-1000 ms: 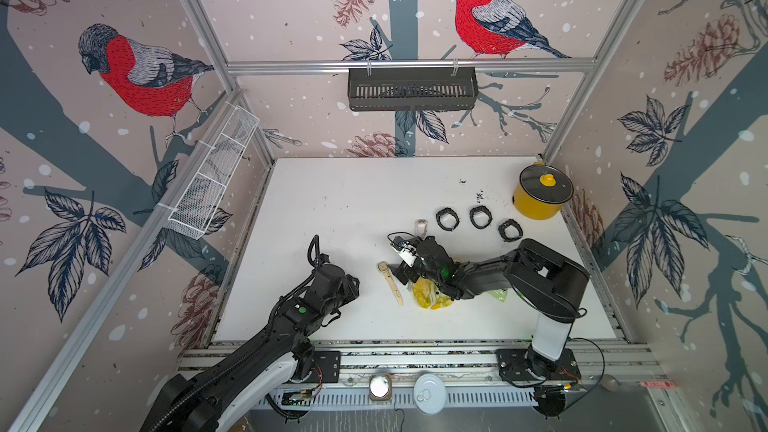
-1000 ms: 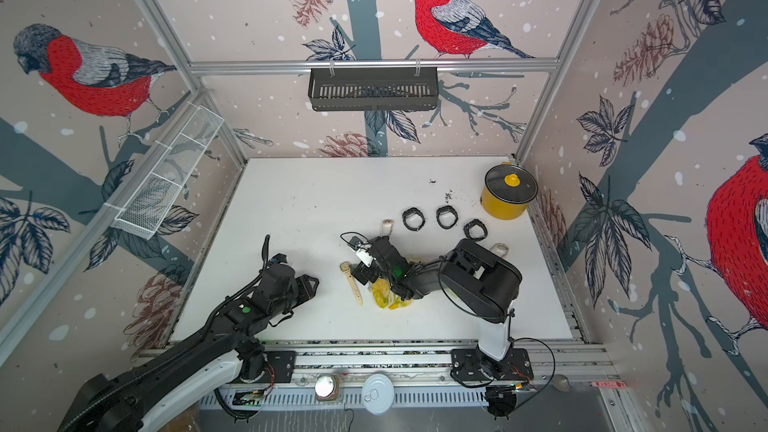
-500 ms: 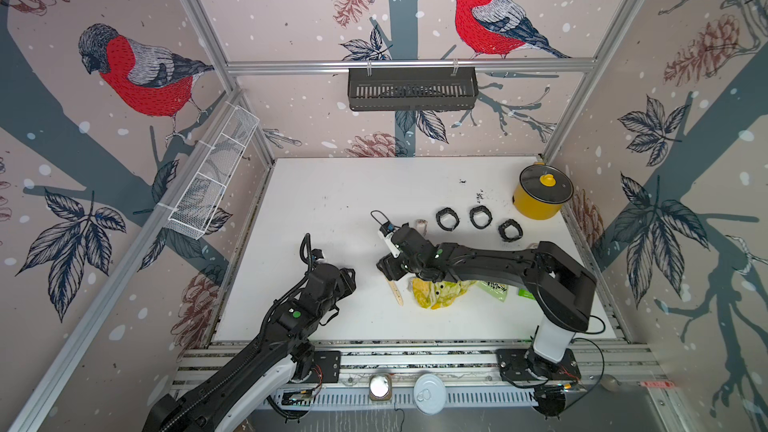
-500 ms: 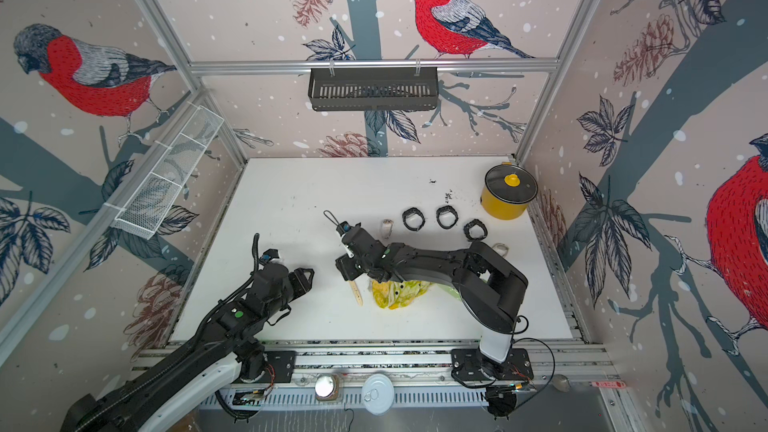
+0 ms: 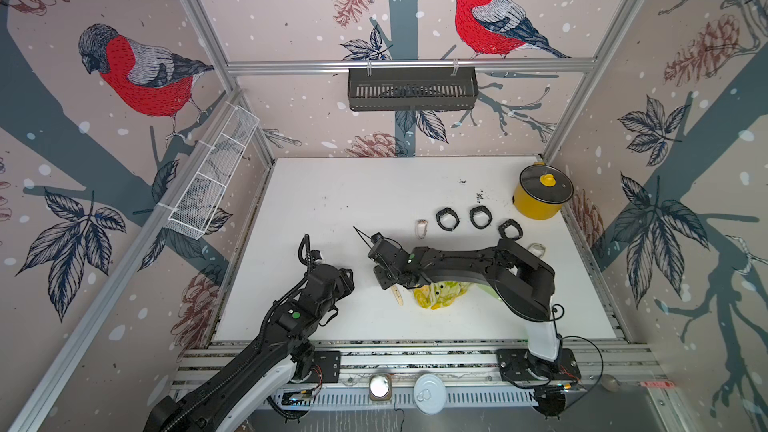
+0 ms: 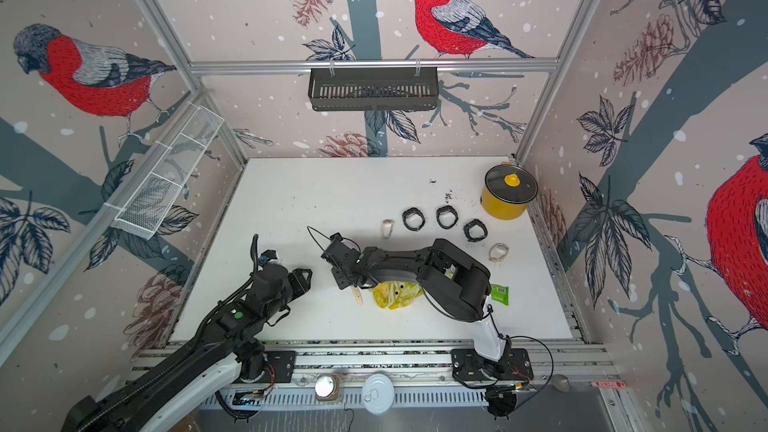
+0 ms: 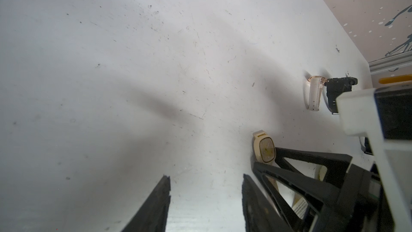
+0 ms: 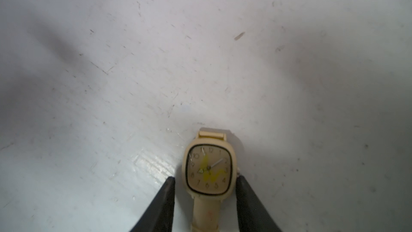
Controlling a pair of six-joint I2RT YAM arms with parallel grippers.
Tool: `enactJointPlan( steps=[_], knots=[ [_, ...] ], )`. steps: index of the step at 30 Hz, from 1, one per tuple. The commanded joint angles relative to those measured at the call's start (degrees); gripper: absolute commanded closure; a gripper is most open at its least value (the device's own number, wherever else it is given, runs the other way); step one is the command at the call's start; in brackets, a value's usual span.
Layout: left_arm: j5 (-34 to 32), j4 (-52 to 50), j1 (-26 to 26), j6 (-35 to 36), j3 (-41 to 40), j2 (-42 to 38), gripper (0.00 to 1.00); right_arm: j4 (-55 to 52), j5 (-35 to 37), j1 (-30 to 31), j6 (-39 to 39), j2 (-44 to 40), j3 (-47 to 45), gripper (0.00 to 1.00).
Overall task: Wipe the watch dial
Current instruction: Pick up the watch at the center of the board.
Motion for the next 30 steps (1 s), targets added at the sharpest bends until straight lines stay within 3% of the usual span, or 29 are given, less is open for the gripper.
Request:
enactJointPlan(
  steps=[1,9,11,21,26,30],
  knots=[
    [-0.54,-0.1,0.16,-0.25,-0.14,-0.6,0.47,-7.02,0.32,0.77,2.03,0.96,0.43,0.56],
    [-0.46,0.44,0.2,-0.07,-0.12,0.11,0.47,-12.09,0.27,2.24,2.66,-0.25,0.71,0.58],
    [-0.37,0.59,0.24,-0.07,-0.07,0.27,0.47,-12.15,-0.17,2.28,2.55,-0.61,0.37,0.65],
    [0.23,0.79,0.18,-0.07,-0.14,0.1,0.47,-11.85,-1.02,1.63,1.74,0.15,0.72,0.75],
    [2.22,2.02,0.16,0.71,-0.3,-0.8,0.47,-9.02,-1.17,0.94,1.5,-3.04,-1.33,0.84],
    [5.33,4.9,0.2,1.53,-0.79,-1.66,0.47,-5.89,-0.32,0.47,0.52,-6.36,-3.65,0.85]
  ],
)
